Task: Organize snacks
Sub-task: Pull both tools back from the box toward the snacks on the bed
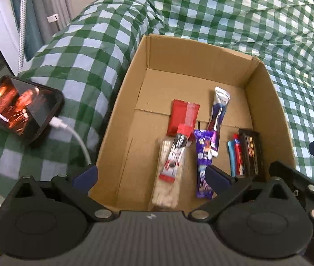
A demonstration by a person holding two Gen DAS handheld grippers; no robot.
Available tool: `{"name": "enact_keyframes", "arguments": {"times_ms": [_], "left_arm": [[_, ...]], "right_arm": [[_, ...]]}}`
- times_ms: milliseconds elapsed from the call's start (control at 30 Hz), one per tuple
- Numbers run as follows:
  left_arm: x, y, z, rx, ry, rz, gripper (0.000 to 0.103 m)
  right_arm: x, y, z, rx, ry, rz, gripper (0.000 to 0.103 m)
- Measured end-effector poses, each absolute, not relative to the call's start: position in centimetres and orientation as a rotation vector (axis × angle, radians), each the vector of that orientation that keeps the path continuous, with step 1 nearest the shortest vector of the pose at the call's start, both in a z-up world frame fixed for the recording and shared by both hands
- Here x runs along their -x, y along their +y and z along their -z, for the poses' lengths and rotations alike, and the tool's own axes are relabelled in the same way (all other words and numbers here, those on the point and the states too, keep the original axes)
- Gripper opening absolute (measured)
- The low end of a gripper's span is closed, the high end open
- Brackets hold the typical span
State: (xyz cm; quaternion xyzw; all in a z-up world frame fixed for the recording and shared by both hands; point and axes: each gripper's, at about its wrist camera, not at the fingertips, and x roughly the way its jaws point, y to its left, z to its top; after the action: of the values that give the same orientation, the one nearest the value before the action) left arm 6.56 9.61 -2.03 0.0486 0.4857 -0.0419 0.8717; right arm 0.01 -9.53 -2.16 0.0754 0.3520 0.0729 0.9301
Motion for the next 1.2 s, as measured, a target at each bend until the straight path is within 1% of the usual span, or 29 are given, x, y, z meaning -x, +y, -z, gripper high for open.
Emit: {"name": "enact_keyframes", "arguments": {"times_ms": [300,467,633,867,967,1200], "left_arm": [[-2.6,9.3,-1.2,-0.103,0.959,0.129,0.103],[-0.6,8.7,-3.3,-0.123,0.898,0.140,0.103],[1.4,8.9,-4.8,-0.111,0.891,0.126,0.103],[3.9,9.6,-7.0,-0.117,0.848,0.116,0.103],[4.8,9.0,-7.6,-0.122,0.834,0.127,0.103],[6.3,7.0,-7.5,-0.164,0.839,0.160,0.103]], "right_arm": [[3.7,-8.7,-0.3,-0.163,0.689,-0.128,0.102],[6.1,-9.0,-2.6,-0.160,0.624,-0.106,0.102],[9.1,-8.8,-4.1,-0.166,0.575,-0.109,0.103],[12.6,-8.0,-6.8,-0.139,0.411,-0.097,0.103],[13.8,-8.5,-6.9,-0.156,0.406,-0.074,0.103],[15.7,-10.1,-6.2,-0.211,0.470,-0.096,0.103]]}}
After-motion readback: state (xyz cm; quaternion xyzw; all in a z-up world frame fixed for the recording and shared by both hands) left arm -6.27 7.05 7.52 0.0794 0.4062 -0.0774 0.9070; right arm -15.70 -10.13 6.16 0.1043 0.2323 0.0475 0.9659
